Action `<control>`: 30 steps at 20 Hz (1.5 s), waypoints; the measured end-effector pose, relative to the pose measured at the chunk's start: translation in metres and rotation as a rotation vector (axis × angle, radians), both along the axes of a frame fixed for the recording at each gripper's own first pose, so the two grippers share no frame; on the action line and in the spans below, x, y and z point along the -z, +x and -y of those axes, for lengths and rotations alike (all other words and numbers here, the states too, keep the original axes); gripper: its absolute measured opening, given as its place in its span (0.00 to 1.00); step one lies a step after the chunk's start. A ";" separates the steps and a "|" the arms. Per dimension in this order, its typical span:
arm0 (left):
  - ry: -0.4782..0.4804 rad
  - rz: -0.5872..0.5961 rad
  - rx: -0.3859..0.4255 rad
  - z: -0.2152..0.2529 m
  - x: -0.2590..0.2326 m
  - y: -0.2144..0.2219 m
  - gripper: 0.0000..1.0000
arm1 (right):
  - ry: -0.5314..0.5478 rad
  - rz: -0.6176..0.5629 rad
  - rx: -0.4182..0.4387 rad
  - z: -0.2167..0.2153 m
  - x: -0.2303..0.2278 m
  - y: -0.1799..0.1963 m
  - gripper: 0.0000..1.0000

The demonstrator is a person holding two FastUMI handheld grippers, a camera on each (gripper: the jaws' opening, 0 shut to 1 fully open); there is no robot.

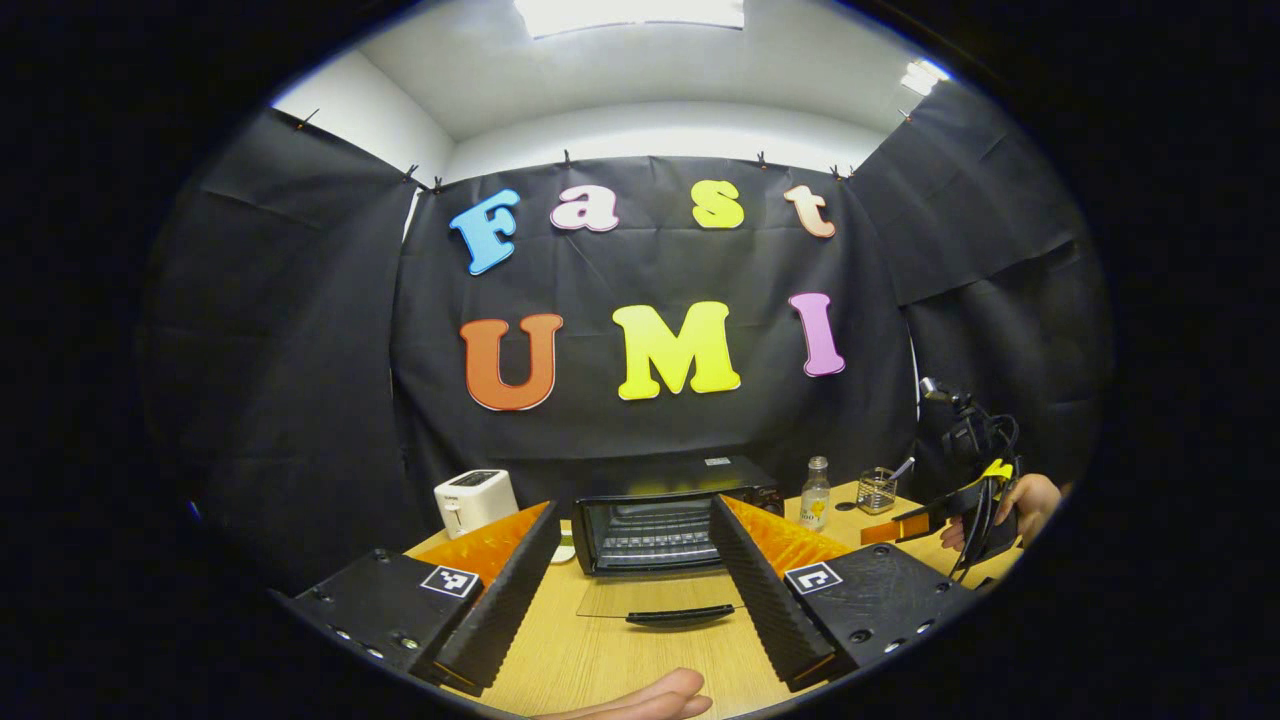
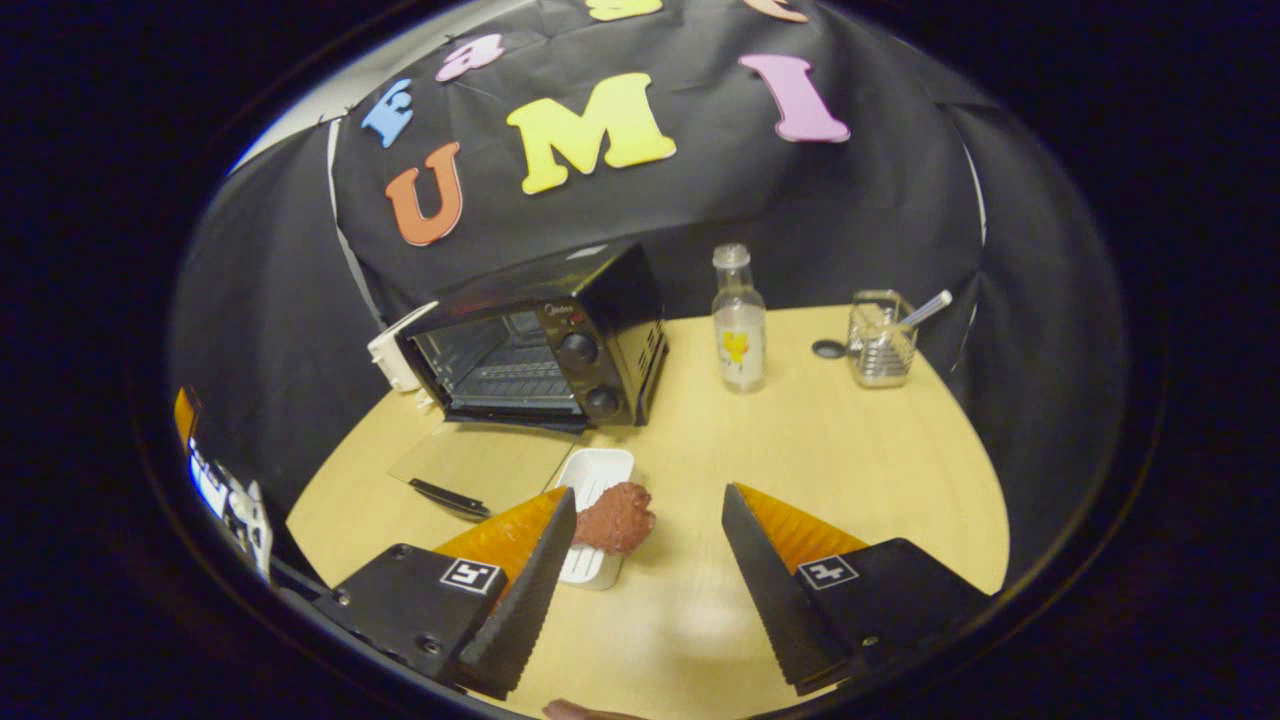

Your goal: Open the electric oven with the left hand, put the food in, and close the electric oven.

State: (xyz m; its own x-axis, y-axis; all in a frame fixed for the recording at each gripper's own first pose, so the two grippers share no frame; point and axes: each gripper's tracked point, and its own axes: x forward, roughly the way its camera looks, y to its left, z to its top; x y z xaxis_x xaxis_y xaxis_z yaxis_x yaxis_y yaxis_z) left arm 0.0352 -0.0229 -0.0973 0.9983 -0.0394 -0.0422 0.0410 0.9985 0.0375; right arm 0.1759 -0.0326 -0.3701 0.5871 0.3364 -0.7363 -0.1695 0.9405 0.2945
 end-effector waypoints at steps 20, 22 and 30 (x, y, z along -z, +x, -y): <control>-0.020 -0.119 -0.093 -0.048 0.023 -0.042 0.95 | 0.107 -0.090 -0.060 -0.025 -0.029 -0.032 0.11; -0.021 -0.110 -0.085 -0.050 0.019 -0.048 0.95 | 0.017 -0.015 -0.120 -0.030 -0.051 -0.039 0.10; 0.000 -0.072 -0.055 -0.057 0.014 -0.062 0.95 | -0.183 0.199 -0.200 -0.082 -0.092 -0.041 0.08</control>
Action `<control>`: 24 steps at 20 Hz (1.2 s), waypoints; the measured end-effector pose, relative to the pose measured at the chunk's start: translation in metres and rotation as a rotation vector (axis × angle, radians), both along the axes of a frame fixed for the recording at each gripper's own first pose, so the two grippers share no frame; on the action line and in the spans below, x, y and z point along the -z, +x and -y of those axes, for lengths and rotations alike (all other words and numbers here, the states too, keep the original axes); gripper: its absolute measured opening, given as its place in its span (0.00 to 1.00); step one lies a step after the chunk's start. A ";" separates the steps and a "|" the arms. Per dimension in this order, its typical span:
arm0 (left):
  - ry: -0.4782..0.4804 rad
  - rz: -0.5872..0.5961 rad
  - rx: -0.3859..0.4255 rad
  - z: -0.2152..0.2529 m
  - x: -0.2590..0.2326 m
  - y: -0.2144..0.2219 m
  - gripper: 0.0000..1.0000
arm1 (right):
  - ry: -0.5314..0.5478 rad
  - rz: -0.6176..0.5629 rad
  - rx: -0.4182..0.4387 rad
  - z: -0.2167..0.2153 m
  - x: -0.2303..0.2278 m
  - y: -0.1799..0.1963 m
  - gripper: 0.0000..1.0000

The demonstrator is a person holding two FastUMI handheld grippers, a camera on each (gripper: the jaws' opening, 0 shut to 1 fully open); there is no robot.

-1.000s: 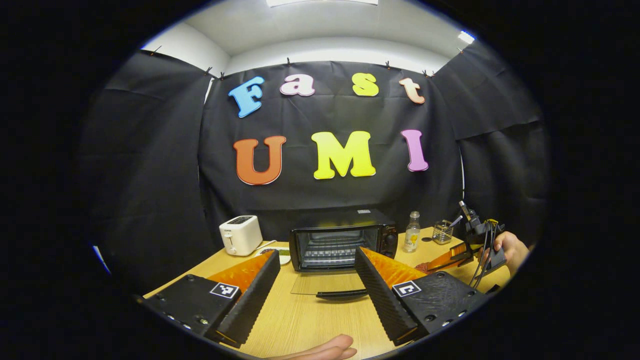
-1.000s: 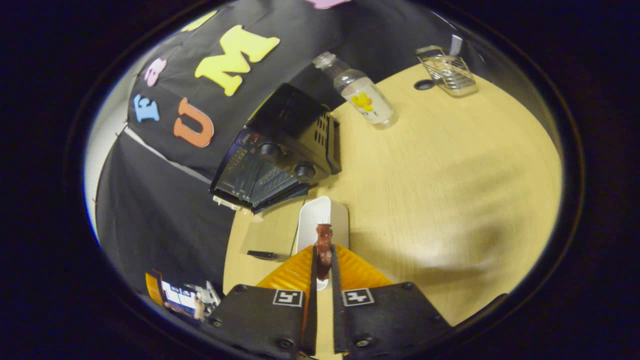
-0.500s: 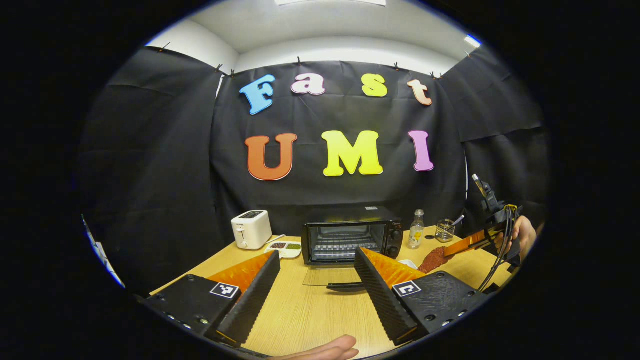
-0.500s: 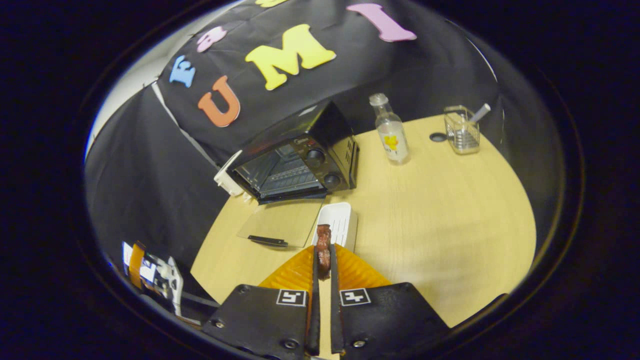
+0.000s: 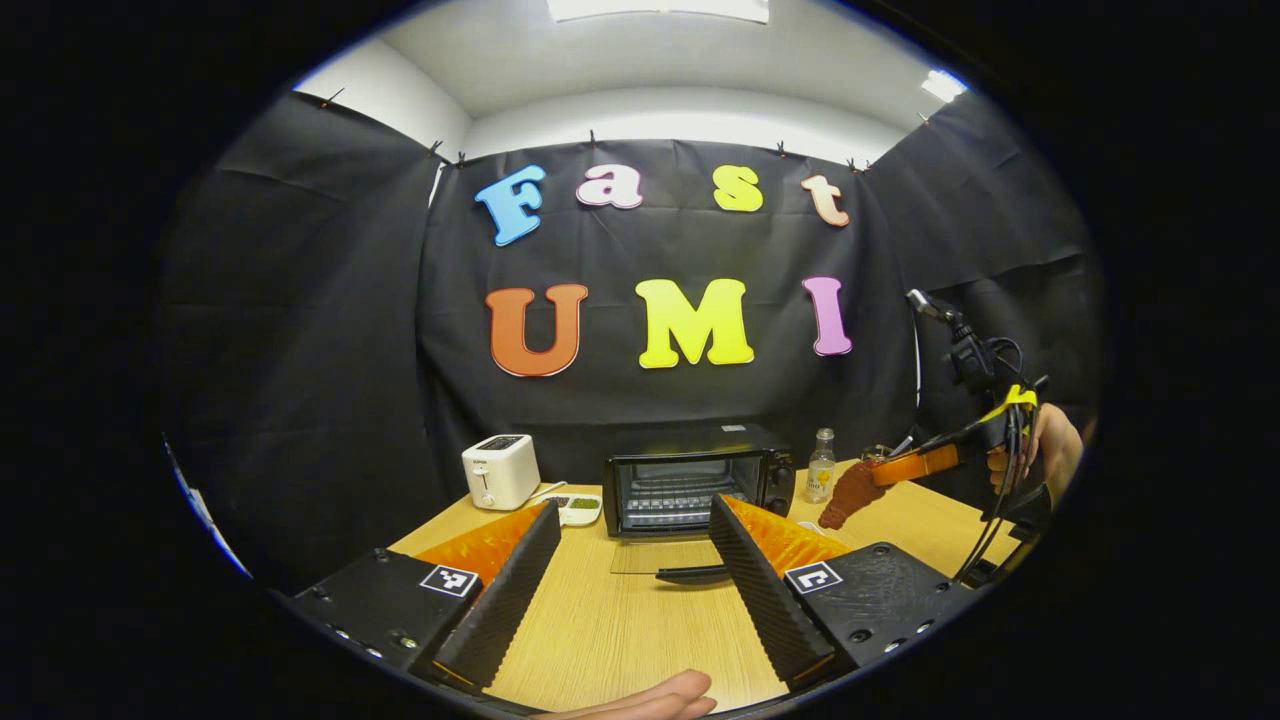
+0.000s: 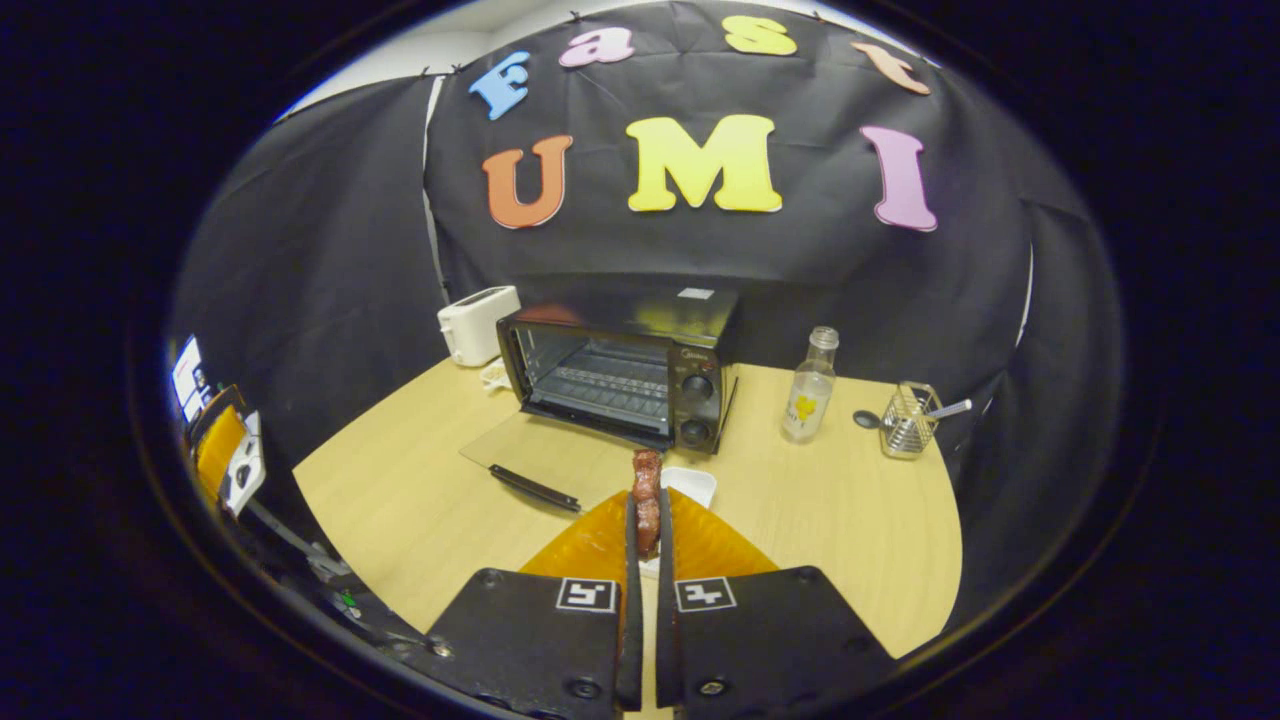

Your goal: Open the electric oven with the left hand, put the food in, and close the electric oven.

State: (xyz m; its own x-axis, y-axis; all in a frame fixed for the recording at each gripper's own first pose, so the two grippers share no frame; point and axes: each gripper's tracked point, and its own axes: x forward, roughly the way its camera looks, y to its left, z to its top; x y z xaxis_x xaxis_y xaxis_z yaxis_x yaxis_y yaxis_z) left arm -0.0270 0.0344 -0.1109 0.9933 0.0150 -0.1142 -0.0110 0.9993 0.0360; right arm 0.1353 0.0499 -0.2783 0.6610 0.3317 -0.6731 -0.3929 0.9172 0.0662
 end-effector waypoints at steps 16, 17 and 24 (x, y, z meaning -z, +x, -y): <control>-0.007 -0.059 -0.154 -0.097 0.041 -0.011 0.96 | 0.091 0.222 0.021 -0.142 0.047 0.084 0.08; -0.012 -0.052 -0.163 -0.102 0.041 -0.015 0.96 | 0.102 0.233 0.026 -0.149 0.051 0.091 0.08; -0.065 0.015 -0.110 -0.103 0.030 -0.014 0.95 | 0.225 0.206 0.088 -0.194 0.096 0.135 0.08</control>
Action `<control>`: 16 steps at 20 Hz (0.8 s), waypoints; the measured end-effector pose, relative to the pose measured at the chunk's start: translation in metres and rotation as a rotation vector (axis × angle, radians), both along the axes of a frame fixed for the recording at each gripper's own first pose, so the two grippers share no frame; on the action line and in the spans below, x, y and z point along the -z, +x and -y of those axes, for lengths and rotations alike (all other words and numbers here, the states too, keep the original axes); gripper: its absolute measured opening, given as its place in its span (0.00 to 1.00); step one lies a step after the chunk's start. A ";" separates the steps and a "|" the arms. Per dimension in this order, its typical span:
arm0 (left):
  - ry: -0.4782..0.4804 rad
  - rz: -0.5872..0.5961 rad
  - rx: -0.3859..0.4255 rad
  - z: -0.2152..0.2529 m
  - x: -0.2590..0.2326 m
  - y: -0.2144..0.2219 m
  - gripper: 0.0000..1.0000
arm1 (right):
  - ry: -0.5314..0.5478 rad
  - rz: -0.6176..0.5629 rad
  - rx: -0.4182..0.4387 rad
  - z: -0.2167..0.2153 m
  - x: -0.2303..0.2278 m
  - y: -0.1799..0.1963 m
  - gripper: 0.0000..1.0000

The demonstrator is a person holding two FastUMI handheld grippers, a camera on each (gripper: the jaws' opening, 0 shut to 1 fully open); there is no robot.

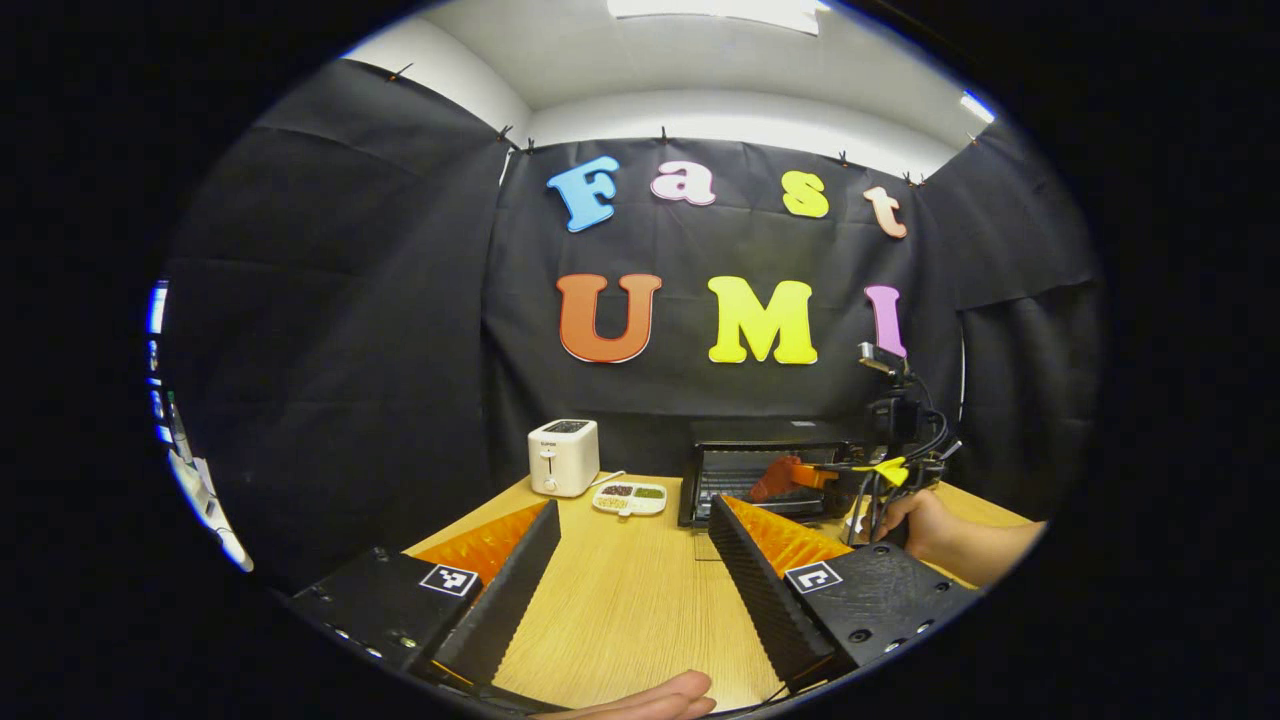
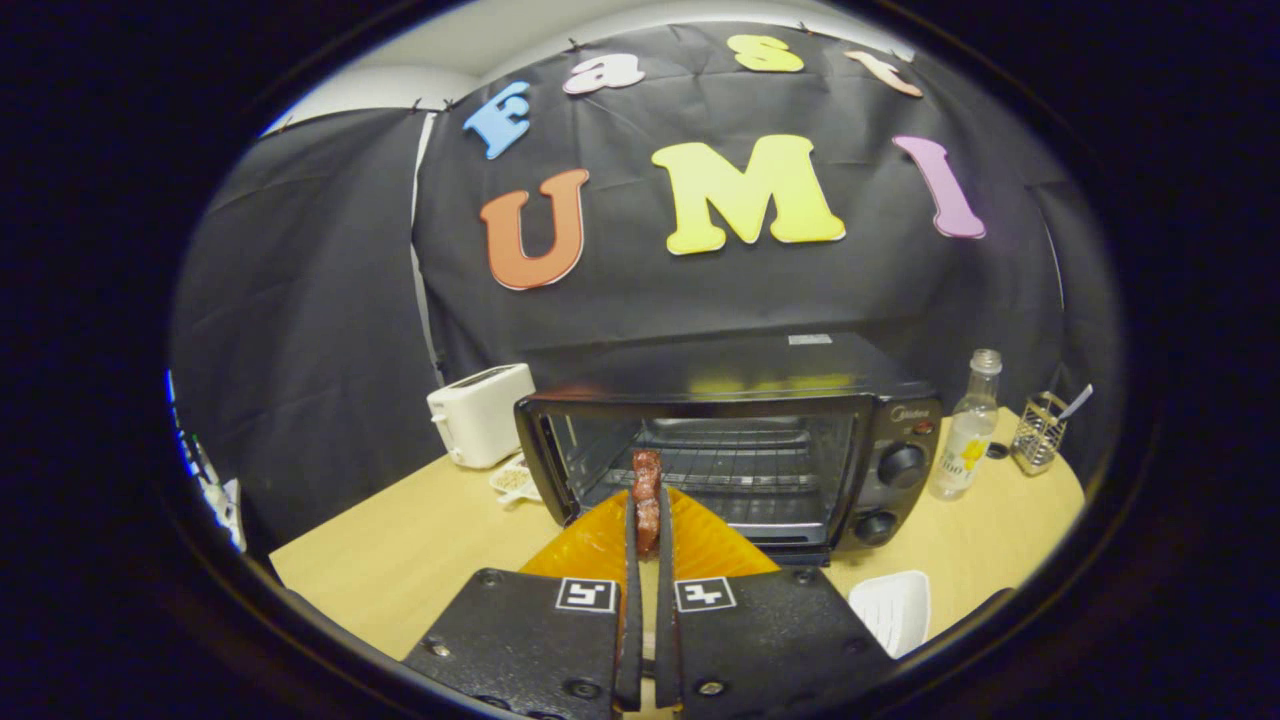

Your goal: Open the electric oven with the left hand, put the food in, and close the electric oven.

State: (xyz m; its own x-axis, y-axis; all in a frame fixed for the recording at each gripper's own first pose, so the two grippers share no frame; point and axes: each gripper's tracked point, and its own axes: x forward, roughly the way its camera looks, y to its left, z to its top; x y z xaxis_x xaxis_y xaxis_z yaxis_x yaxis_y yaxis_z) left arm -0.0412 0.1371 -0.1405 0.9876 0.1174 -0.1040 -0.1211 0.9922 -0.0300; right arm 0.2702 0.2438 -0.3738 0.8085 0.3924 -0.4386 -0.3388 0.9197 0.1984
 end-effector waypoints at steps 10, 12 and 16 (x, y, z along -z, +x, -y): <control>0.019 -0.030 -0.022 -0.006 0.018 0.020 0.95 | 0.450 -0.239 0.213 -0.002 0.040 0.097 0.09; 0.007 -0.042 -0.029 -0.007 0.024 0.024 0.95 | 0.529 -0.287 0.283 0.004 0.054 0.113 0.10; -0.011 -0.059 -0.033 -0.005 0.032 0.028 0.95 | 0.543 -0.302 0.323 0.011 0.068 0.120 0.12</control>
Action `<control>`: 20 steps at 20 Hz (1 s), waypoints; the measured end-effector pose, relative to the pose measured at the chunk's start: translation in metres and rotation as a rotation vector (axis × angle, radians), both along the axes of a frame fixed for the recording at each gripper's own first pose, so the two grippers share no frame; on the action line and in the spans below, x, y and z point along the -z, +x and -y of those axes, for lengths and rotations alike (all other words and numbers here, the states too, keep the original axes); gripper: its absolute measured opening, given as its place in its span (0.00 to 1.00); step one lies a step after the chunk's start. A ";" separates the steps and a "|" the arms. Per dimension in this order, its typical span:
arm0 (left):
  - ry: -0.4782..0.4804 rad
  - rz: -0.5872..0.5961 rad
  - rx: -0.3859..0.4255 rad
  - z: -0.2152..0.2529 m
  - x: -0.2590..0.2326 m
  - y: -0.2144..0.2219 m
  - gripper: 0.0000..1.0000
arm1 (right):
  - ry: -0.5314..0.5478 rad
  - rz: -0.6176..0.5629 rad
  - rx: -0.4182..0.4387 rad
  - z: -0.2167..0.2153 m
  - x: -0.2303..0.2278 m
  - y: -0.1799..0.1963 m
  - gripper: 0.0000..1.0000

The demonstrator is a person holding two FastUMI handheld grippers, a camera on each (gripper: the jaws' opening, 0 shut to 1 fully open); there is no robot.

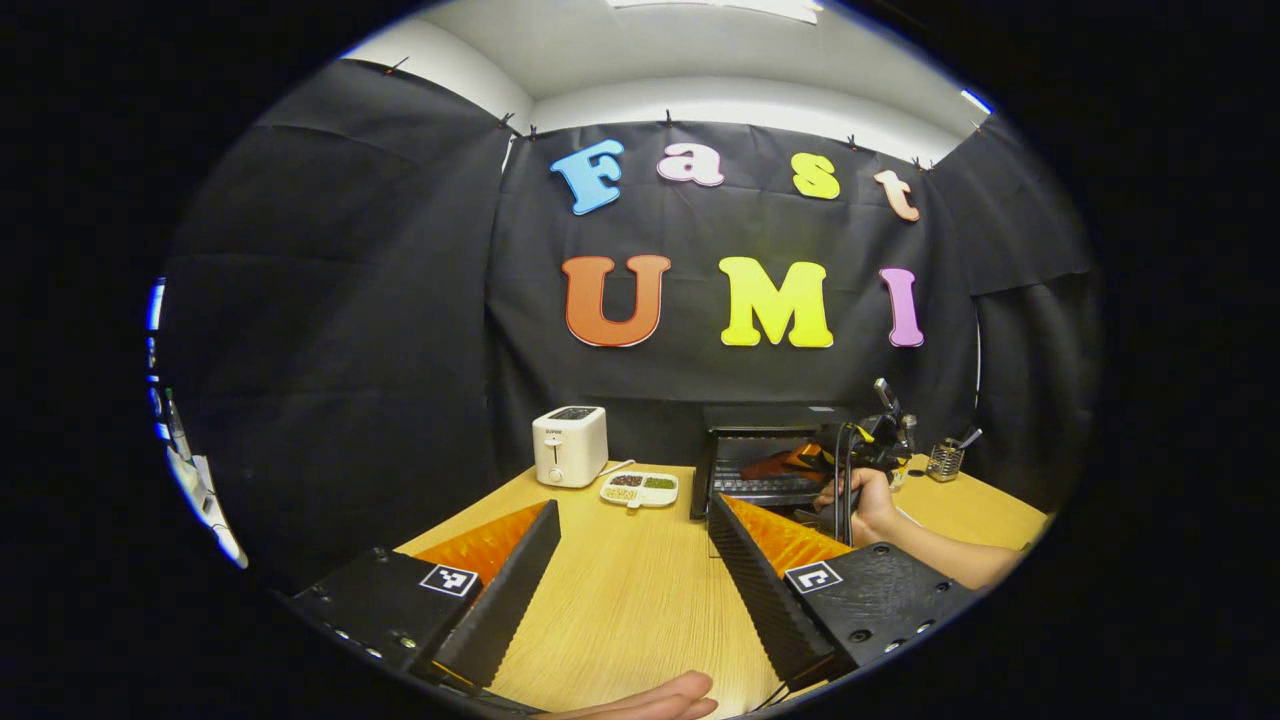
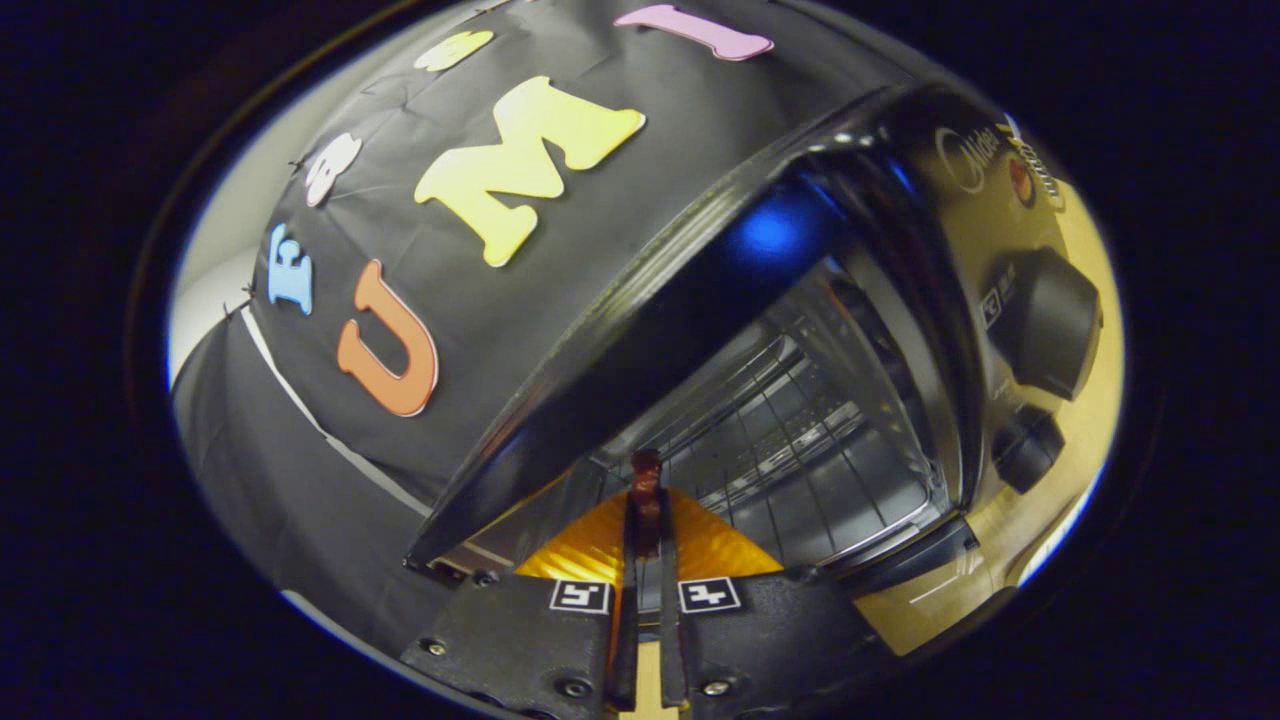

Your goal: Open the electric oven with the left hand, put the food in, and close the electric oven.

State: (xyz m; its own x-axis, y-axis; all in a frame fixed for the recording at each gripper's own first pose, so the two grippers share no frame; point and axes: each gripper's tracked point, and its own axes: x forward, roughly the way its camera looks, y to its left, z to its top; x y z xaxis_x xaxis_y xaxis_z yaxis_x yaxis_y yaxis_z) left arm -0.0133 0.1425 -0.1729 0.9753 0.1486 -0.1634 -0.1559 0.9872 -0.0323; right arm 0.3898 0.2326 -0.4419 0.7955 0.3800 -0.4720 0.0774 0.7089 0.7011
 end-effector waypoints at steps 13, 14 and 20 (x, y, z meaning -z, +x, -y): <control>-0.070 -0.034 0.029 0.015 0.028 -0.006 0.95 | -0.590 0.121 -0.064 0.031 0.006 -0.006 0.33; -0.071 -0.034 0.029 0.016 0.027 -0.007 0.96 | -0.602 0.131 -0.069 0.030 0.002 -0.007 0.33; -0.072 -0.026 0.046 0.025 0.018 -0.019 0.93 | -0.555 0.176 -0.091 0.040 -0.036 -0.044 0.41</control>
State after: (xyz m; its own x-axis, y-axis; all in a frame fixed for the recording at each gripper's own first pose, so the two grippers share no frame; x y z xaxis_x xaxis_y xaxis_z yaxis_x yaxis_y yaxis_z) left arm -0.0318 0.1172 -0.1912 0.9761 0.0904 -0.1975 -0.1119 0.9886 -0.1003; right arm 0.3457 0.1926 -0.4064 0.8557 0.1848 -0.4833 -0.0855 0.9717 0.2202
